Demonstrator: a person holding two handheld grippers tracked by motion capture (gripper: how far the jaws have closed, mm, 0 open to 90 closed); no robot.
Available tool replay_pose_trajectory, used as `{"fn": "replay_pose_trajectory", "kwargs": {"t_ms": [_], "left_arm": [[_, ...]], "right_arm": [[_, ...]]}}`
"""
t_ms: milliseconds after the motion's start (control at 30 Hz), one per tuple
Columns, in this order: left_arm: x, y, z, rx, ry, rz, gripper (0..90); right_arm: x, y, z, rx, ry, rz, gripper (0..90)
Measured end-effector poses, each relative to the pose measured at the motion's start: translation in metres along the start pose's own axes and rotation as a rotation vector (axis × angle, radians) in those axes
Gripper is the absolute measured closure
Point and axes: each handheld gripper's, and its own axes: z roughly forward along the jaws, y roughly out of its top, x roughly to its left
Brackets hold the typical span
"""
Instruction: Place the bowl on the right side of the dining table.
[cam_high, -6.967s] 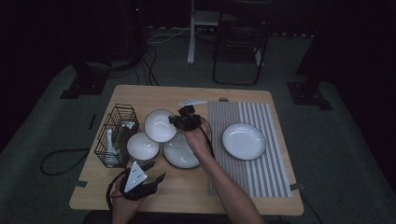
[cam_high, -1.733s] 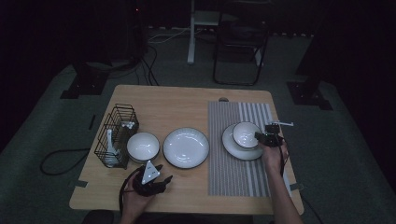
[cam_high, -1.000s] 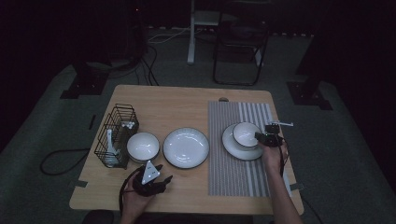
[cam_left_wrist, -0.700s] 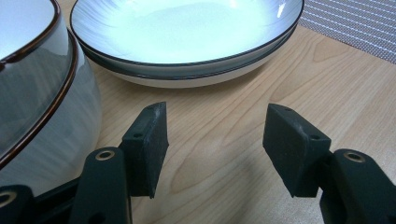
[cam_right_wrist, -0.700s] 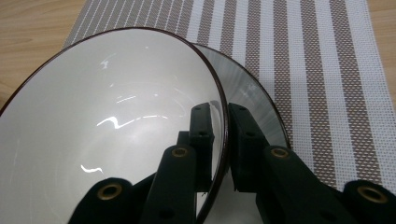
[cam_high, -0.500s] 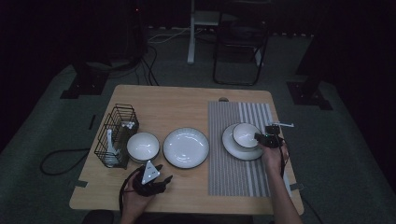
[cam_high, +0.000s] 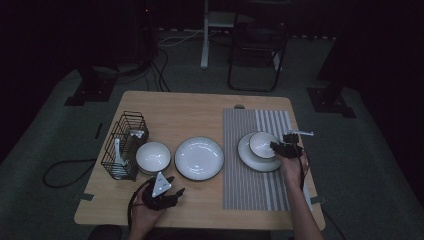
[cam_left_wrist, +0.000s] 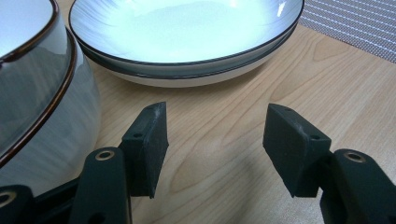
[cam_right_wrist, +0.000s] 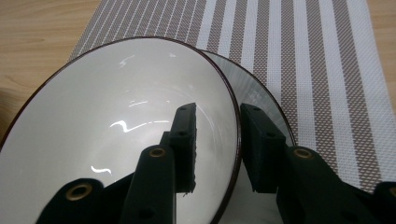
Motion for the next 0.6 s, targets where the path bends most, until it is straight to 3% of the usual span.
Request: {"fn": "replay_pose_trajectory", "kwargs": {"t_ms": [333, 600], "left_arm": [[0.001, 0.001, 0.002, 0.029, -0.019, -0.002, 40.7], [0.001, 0.002, 0.005, 0.065, -0.035, -0.010, 41.0]], "right_arm": [[0.007, 0.008, -0.012, -0.057, -0.048, -0.053, 61.9], [0.011, 0.017, -0.025, -0.096, -0.045, -0.087, 61.5]]}}
